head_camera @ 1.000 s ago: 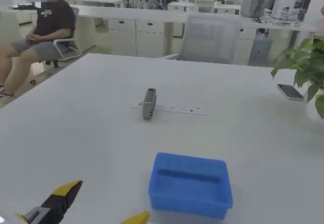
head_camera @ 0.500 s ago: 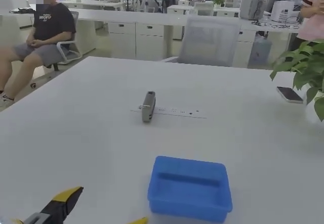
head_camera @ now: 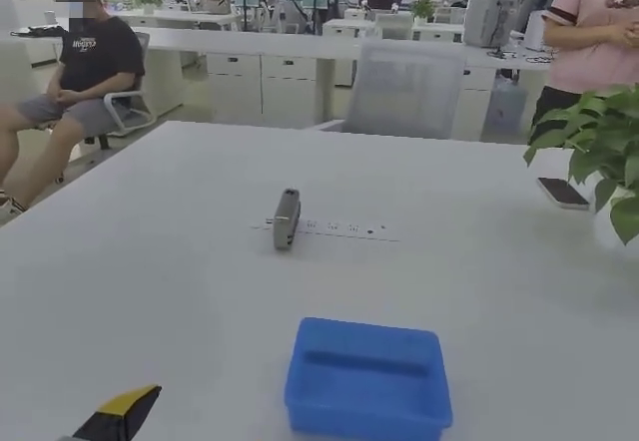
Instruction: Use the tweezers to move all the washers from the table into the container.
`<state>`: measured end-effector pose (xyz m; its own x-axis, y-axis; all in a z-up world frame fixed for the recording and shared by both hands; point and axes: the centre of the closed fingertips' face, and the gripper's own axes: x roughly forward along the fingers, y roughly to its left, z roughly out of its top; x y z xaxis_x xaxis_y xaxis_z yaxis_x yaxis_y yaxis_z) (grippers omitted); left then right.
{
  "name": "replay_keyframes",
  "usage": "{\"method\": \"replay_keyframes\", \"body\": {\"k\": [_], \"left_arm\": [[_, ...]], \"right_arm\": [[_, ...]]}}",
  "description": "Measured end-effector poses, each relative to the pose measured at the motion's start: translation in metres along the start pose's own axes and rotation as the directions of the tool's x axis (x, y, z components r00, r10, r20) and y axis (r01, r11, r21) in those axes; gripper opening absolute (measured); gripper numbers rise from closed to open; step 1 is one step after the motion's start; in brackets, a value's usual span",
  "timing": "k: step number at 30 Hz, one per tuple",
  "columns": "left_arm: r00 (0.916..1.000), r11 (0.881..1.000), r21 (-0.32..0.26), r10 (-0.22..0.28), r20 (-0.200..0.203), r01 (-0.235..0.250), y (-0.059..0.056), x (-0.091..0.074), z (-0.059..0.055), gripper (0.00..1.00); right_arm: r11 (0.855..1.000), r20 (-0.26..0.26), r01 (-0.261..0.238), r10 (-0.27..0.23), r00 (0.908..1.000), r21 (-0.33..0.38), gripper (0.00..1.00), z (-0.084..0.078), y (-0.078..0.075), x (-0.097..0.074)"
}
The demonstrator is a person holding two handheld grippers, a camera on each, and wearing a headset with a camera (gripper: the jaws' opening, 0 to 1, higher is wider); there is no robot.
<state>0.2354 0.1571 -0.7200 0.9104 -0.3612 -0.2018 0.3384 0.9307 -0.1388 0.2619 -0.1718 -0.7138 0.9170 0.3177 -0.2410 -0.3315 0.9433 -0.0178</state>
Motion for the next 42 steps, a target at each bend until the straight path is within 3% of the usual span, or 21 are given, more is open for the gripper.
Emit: {"method": "replay_keyframes", "body": {"k": [7,12,15,16,17,18,19,21,22,23,24,25,26,27,28,31,32,34,35,37,42], "left_arm": [[0.9972,0.999,-0.006,-0.052,-0.053,0.052,-0.007,-0.001,-0.006,0.68],[0.9731,0.989,0.04,-0.133,-0.188,0.143,-0.018,-0.001,-0.023,0.61],[0.9308,0.969,0.096,-0.186,-0.315,0.226,-0.025,-0.001,-0.041,0.52],[0.922,0.962,0.108,-0.204,-0.329,0.251,-0.027,0.0,-0.043,0.5],[0.9009,0.953,0.086,-0.241,-0.361,0.29,-0.032,0.0,-0.047,0.49],[0.8891,0.947,0.067,-0.27,-0.37,0.315,-0.036,0.002,-0.049,0.49],[0.8572,0.934,0.031,-0.313,-0.409,0.356,-0.041,0.002,-0.055,0.48],[0.8286,0.918,0.024,-0.345,-0.441,0.396,-0.045,0.005,-0.061,0.47],[0.8032,0.903,0.029,-0.365,-0.471,0.428,-0.049,0.006,-0.066,0.45],[0.7913,0.894,0.04,-0.373,-0.485,0.446,-0.051,0.007,-0.068,0.43],[0.7644,0.877,0.046,-0.389,-0.514,0.478,-0.055,0.008,-0.073,0.41],[0.7469,0.866,0.047,-0.399,-0.532,0.497,-0.058,0.009,-0.077,0.39],[0.7147,0.843,0.056,-0.416,-0.562,0.535,-0.063,0.009,-0.083,0.38],[0.6998,0.833,0.062,-0.418,-0.579,0.549,-0.065,0.01,-0.087,0.36],[0.675,0.811,0.081,-0.422,-0.606,0.579,-0.068,0.012,-0.093,0.34],[0.6236,0.771,0.099,-0.425,-0.656,0.629,-0.075,0.014,-0.106,0.27],[0.6024,0.748,0.114,-0.424,-0.676,0.654,-0.078,0.015,-0.112,0.25],[0.5675,0.711,0.143,-0.405,-0.717,0.688,-0.08,0.016,-0.122,0.21],[0.5584,0.698,0.158,-0.393,-0.73,0.699,-0.079,0.016,-0.126,0.18],[0.5296,0.668,0.168,-0.384,-0.756,0.725,-0.082,0.016,-0.133,0.14],[0.5005,0.632,0.191,-0.356,-0.789,0.751,-0.081,0.019,-0.143,0.08]], "right_arm": [[1.0,-0.041,-0.016,0.016,0.999,0.002,0.81,-0.001,0.001,-0.001],[0.987,-0.157,-0.149,0.139,0.9778,-0.056,0.67,-0.012,0.028,0.003],[0.954,-0.232,-0.271,0.237,0.9436,-0.129,0.5,-0.024,0.046,0.005],[0.939,-0.26,-0.31,0.266,0.9284,-0.148,0.42,-0.028,0.054,0.006],[0.919,-0.289,-0.363,0.31,0.9058,-0.152,0.39,-0.034,0.066,0.008],[0.907,-0.303,-0.397,0.343,0.8892,-0.138,0.35,-0.037,0.075,0.01],[0.882,-0.314,-0.46,0.41,0.8562,-0.104,0.33,-0.041,0.091,0.011],[0.845,-0.336,-0.529,0.478,0.8119,-0.076,0.27,-0.047,0.108,0.012],[0.817,-0.364,-0.571,0.51,0.7793,-0.079,0.25,-0.054,0.117,0.013],[0.804,-0.384,-0.586,0.512,0.7685,-0.101,0.23,-0.057,0.12,0.014],[0.778,-0.418,-0.618,0.526,0.7409,-0.117,0.22,-0.064,0.127,0.015],[0.759,-0.433,-0.64,0.541,0.7206,-0.116,0.21,-0.067,0.133,0.015],[0.742,-0.451,-0.659,0.551,0.7022,-0.119,0.21,-0.072,0.139,0.016],[0.729,-0.466,-0.675,0.561,0.6838,-0.114,0.21,-0.077,0.143,0.016],[0.704,-0.489,-0.702,0.576,0.6545,-0.109,0.2,-0.083,0.149,0.015],[0.667,-0.535,-0.734,0.578,0.6166,-0.125,0.19,-0.094,0.156,0.016],[0.643,-0.562,-0.754,0.577,0.5924,-0.133,0.19,-0.099,0.16,0.015],[0.621,-0.583,-0.768,0.57,0.5788,-0.156,0.18,-0.104,0.164,0.016],[0.601,-0.598,-0.784,0.574,0.5591,-0.156,0.17,-0.108,0.168,0.015],[0.587,-0.606,-0.794,0.577,0.5473,-0.158,0.17,-0.111,0.173,0.017],[0.552,-0.637,-0.818,0.576,0.5125,-0.159,0.17,-0.122,0.181,0.019]]}}
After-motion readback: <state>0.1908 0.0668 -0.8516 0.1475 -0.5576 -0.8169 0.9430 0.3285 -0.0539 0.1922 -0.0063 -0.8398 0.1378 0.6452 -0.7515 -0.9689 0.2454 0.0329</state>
